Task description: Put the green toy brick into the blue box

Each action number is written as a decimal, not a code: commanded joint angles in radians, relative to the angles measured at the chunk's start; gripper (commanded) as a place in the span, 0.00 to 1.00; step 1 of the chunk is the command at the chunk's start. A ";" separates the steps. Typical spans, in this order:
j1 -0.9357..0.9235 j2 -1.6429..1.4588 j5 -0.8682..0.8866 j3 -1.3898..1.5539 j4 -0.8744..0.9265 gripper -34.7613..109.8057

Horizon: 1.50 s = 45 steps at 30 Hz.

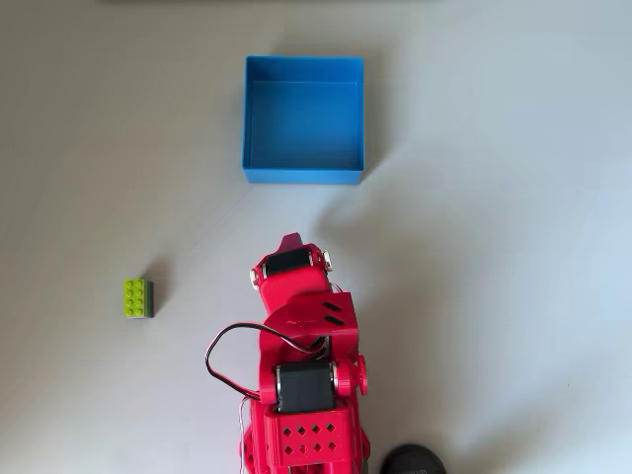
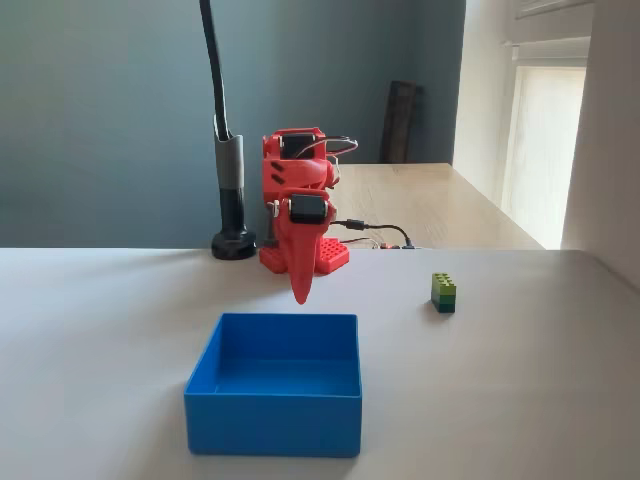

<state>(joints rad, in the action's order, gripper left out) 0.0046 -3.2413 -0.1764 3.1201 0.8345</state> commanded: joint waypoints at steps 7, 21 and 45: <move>0.005 -0.006 -0.012 0.012 0.008 0.24; 0.202 0.034 -0.172 -0.186 -0.124 0.24; 0.453 1.049 -0.681 -1.131 0.422 0.48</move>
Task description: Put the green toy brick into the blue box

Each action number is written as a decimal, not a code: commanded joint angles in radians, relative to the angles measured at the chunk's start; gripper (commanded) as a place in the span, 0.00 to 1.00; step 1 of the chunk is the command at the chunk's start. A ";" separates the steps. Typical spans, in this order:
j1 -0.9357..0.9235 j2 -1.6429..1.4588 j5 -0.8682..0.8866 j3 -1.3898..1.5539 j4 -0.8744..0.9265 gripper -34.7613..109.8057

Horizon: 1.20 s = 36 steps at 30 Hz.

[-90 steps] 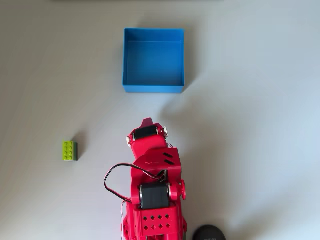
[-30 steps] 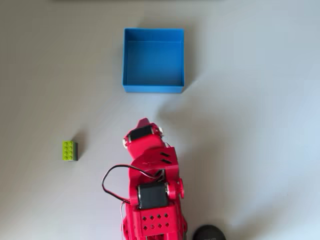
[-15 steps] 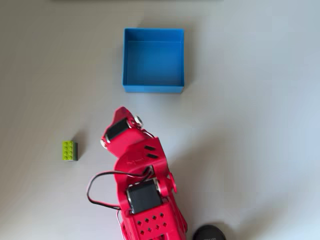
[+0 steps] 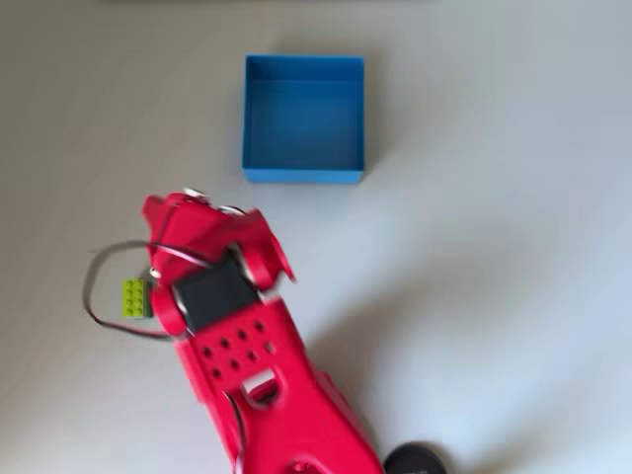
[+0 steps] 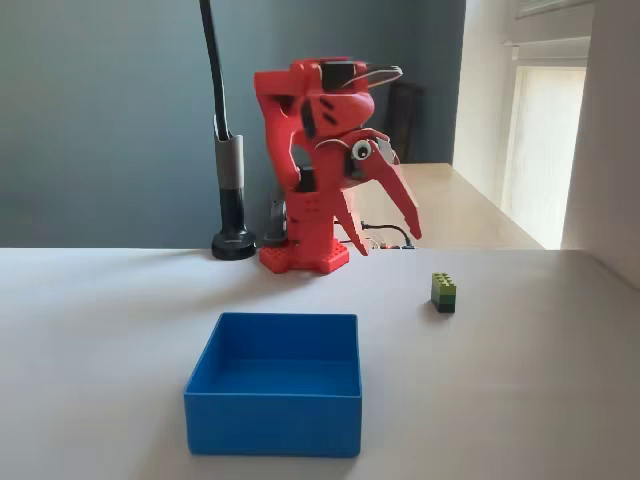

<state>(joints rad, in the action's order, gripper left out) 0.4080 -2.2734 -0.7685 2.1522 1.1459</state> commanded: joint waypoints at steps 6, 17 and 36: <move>0.138 0.224 -0.137 -0.245 0.184 0.48; 0.278 0.405 -0.127 -0.264 0.244 0.44; 0.426 0.647 -0.005 -0.407 0.268 0.48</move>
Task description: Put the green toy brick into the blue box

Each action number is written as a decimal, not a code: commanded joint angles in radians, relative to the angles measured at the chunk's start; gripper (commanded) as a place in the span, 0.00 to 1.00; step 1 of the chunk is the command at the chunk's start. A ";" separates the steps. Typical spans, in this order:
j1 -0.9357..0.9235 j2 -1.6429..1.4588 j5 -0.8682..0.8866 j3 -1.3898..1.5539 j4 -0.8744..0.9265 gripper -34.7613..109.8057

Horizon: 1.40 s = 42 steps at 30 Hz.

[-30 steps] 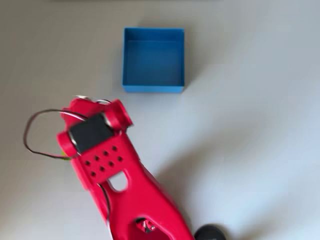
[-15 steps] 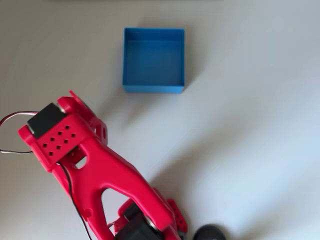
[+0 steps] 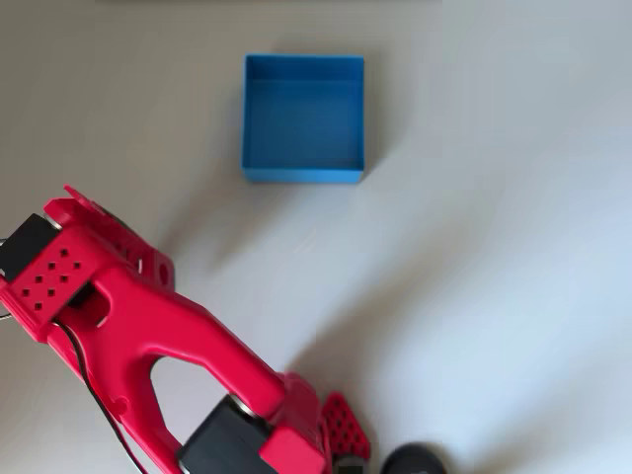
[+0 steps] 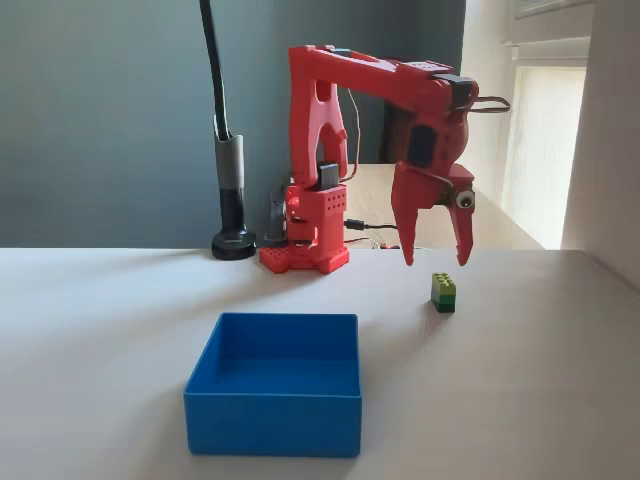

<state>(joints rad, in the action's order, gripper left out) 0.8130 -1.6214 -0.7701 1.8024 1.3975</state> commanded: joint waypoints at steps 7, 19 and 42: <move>0.029 0.051 -0.003 -0.077 0.017 0.50; 0.020 0.115 0.021 -0.114 -0.005 0.47; 0.021 0.117 0.014 0.067 -0.206 0.30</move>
<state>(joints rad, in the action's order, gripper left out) 0.8191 -1.4818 -0.7470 1.8577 1.2011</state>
